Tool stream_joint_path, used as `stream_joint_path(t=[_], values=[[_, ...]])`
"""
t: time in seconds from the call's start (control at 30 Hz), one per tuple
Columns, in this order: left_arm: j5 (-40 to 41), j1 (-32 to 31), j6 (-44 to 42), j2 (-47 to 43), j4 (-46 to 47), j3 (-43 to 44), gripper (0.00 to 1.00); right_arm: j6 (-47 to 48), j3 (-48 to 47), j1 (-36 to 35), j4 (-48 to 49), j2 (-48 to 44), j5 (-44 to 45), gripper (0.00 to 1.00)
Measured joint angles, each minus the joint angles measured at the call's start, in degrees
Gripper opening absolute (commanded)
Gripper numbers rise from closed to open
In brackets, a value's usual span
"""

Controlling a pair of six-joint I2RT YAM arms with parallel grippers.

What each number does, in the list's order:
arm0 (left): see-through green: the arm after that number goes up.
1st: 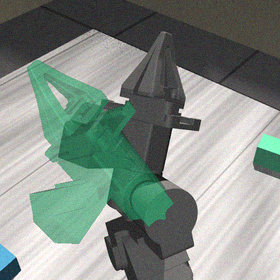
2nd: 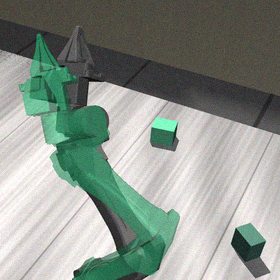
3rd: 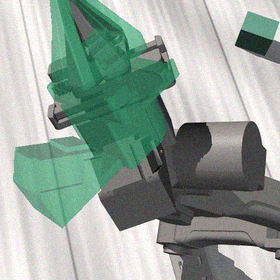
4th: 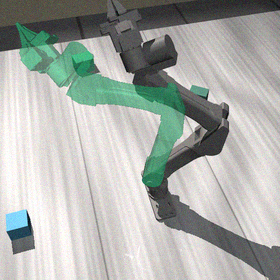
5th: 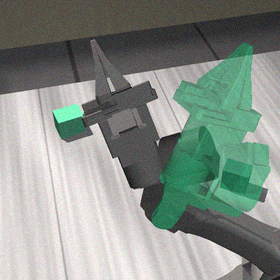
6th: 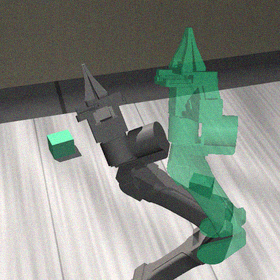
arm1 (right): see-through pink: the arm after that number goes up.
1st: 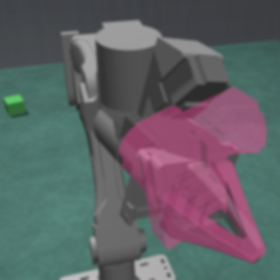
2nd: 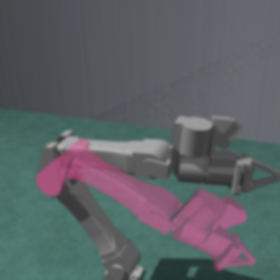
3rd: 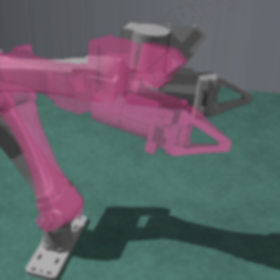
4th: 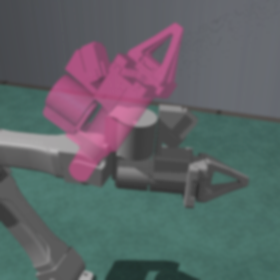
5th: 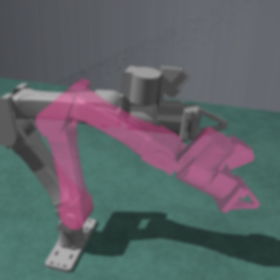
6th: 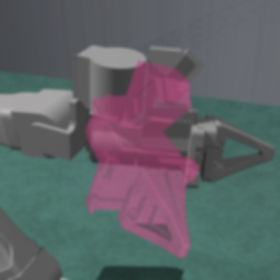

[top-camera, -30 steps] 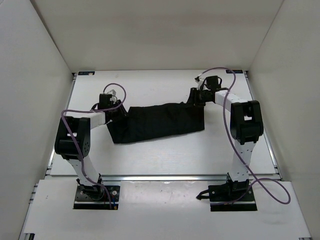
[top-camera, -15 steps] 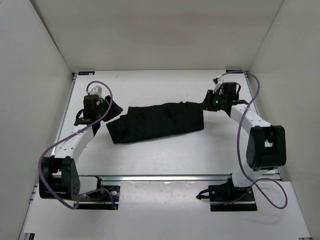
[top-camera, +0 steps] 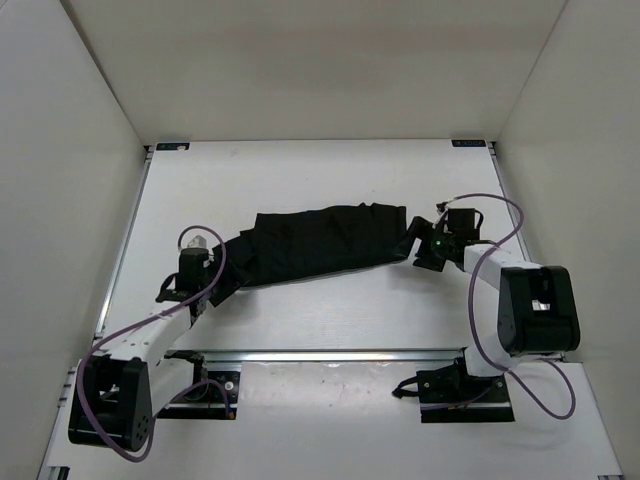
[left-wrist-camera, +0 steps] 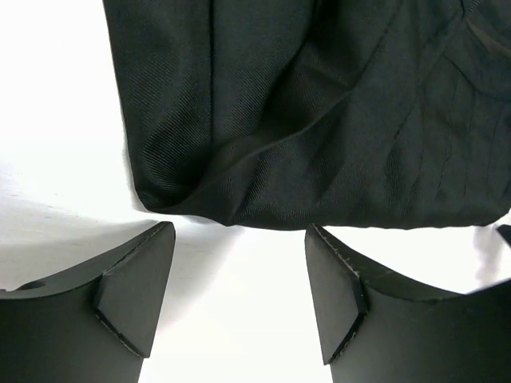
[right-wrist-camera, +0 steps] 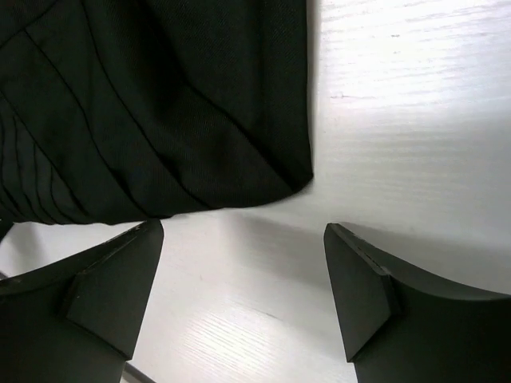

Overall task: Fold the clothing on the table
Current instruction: Fold the skirt

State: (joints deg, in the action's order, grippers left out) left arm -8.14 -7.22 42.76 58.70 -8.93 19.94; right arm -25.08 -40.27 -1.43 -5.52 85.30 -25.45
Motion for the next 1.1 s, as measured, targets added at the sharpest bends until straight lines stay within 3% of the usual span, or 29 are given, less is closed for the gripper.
stream_joint_path(t=[0.27, 0.33, 0.37, 0.4, 0.43, 0.97, 1.07, 1.1], values=[[1.09, -0.15, 2.56, 1.05, 3.04, -1.7, 0.77, -5.51, -3.23, -1.75, 7.89, 8.07, -4.24, 0.77], [1.29, -0.07, 2.78, 1.11, 3.63, -1.81, 0.77, -6.34, -3.85, -3.13, 9.51, 9.4, -4.13, 0.59], [1.36, -0.04, 2.8, 1.11, 3.78, -1.86, 0.77, -6.64, -4.04, -3.8, 9.94, 10.03, -3.93, 0.36], [1.38, 0.04, 2.82, 1.11, 3.91, -1.9, 0.77, -6.71, -4.2, -4.28, 10.1, 10.78, -3.72, 0.22], [1.38, 0.15, 2.8, 1.11, 4.15, -2.01, 0.78, -7.08, -4.28, -4.61, 9.9, 11.67, -3.43, 0.0], [3.45, 0.15, 2.97, 3.65, 6.84, -1.55, 0.75, -4.44, -4.94, -4.33, 2.71, 10.6, -0.46, 0.0], [3.74, -0.09, 3.41, 6.45, 9.84, -1.11, 0.64, -3.67, -4.94, -3.89, 1.51, 10.03, -0.09, 0.0], [3.65, -0.22, 3.63, 7.96, 11.04, -0.72, 0.42, -3.37, -4.94, -3.69, 1.14, 9.75, 0.02, 0.0]])
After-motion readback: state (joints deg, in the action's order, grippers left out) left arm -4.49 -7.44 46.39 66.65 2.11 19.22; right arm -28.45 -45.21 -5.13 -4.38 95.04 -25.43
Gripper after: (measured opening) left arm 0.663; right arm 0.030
